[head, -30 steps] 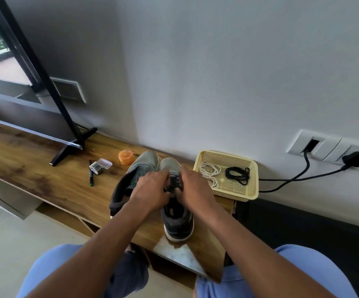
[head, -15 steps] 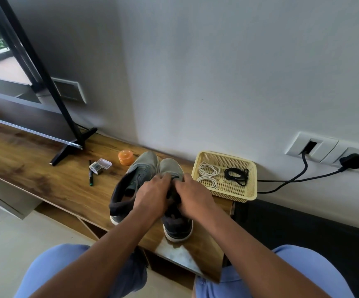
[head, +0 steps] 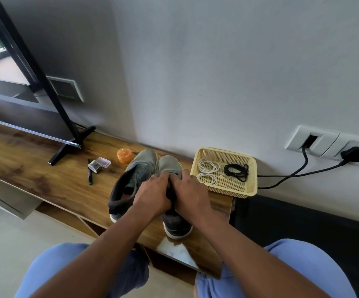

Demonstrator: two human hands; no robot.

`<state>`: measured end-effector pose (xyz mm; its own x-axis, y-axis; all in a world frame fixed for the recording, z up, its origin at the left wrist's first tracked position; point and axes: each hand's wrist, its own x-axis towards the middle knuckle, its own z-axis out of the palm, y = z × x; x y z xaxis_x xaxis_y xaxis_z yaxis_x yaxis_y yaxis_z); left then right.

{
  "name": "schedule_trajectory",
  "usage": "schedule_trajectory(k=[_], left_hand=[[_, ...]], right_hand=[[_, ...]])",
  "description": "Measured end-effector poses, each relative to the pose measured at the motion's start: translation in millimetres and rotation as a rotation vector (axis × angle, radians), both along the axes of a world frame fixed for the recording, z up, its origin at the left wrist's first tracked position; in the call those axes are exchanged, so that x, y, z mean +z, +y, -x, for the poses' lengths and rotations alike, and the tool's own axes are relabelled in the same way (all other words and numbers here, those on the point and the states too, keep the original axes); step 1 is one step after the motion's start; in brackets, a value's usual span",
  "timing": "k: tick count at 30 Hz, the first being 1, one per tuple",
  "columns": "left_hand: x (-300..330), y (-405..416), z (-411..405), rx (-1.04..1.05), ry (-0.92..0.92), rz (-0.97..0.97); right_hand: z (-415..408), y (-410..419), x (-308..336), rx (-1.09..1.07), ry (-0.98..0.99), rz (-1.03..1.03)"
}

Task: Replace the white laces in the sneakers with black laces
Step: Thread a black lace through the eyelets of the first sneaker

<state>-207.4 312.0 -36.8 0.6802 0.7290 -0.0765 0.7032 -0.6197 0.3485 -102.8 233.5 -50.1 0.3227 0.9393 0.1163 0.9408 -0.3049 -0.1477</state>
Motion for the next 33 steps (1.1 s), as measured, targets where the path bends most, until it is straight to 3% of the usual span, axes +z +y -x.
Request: schedule_trajectory(k=[10, 17, 33], left_hand=[[-18, -8, -5, 0.098, -0.073, -0.161], [-21, -4, -4, 0.102, -0.102, -0.126], [-29, 7, 6, 0.117, -0.178, -0.079]], right_hand=[[1, 7, -9, -0.026, -0.056, -0.074], [-4, 12, -13, 0.065, -0.096, -0.23], [-1, 23, 31, 0.091, 0.056, -0.021]])
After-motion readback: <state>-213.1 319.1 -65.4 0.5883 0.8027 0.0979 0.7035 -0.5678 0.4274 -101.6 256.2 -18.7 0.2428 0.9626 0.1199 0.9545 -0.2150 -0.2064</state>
